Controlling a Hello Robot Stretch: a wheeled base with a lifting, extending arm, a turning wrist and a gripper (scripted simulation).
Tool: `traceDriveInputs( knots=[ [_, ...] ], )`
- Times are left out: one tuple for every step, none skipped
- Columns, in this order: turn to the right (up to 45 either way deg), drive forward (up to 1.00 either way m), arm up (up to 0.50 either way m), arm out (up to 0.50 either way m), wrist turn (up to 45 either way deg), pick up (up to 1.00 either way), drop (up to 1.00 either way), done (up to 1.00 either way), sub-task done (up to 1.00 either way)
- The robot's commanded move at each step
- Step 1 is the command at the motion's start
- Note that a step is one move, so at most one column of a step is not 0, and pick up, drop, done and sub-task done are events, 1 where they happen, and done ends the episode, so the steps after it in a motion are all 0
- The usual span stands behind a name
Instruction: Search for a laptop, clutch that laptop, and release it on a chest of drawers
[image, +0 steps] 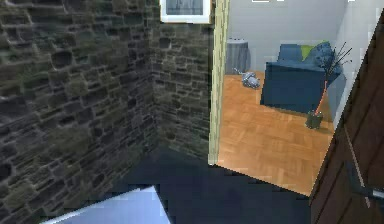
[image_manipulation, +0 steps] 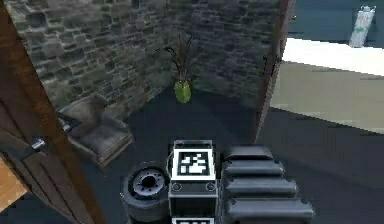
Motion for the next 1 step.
traceDriveInputs(
  knots=[
    [0.0,0.45,0.0,0.0,0.0,0.0,0.0,0.0,0.0]
  ],
)
